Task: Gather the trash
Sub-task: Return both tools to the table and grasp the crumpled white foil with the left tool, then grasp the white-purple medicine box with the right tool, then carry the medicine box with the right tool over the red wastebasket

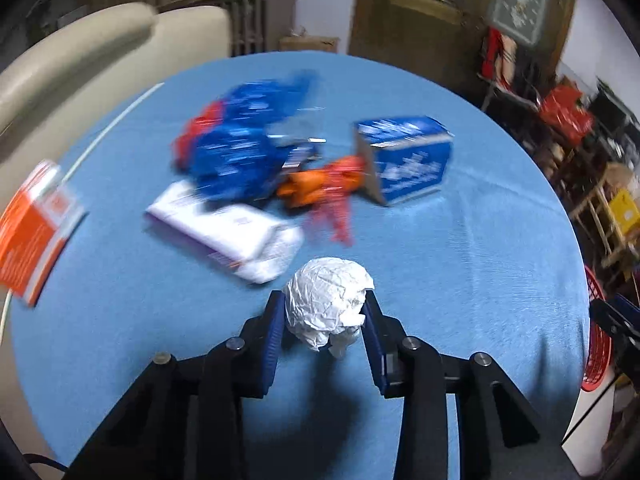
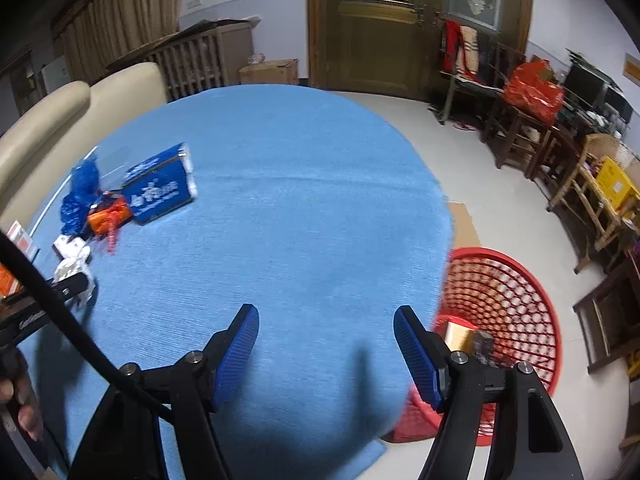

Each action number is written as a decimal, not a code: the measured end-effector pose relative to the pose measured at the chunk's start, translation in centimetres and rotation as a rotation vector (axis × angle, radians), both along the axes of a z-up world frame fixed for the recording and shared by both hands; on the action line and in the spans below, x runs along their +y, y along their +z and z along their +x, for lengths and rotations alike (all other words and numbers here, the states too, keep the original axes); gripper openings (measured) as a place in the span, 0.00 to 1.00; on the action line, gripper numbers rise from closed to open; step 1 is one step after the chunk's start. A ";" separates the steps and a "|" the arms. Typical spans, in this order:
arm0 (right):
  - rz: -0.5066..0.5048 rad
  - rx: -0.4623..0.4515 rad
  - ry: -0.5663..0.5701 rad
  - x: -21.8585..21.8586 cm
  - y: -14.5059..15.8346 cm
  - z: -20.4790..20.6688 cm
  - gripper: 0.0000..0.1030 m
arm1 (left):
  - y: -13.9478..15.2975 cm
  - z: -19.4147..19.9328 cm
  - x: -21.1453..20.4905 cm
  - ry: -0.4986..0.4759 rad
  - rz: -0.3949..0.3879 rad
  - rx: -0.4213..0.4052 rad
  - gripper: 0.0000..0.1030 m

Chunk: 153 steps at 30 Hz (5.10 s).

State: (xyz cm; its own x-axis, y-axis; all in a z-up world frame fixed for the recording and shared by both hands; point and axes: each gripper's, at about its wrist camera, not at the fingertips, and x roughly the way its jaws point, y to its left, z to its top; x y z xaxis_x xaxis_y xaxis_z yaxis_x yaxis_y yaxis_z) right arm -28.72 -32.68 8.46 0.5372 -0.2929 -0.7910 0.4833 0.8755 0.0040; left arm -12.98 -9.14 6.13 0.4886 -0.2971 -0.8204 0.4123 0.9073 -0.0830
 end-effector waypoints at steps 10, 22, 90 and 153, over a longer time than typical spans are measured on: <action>0.122 -0.039 0.488 11.0 -0.4 9.0 0.71 | -0.5 1.8 10.7 0.217 -0.018 0.015 0.38; 0.031 0.053 0.749 21.0 -3.0 19.8 0.71 | -1.4 2.9 14.4 0.261 -0.055 0.041 0.38; 0.122 -0.091 0.106 -0.5 -0.2 -3.0 0.54 | 4.1 -7.7 -8.5 -0.153 0.068 -0.089 0.38; 0.196 -0.093 -0.411 -19.9 -4.3 -17.0 0.71 | 4.0 -15.8 -25.9 -0.520 0.098 -0.105 0.38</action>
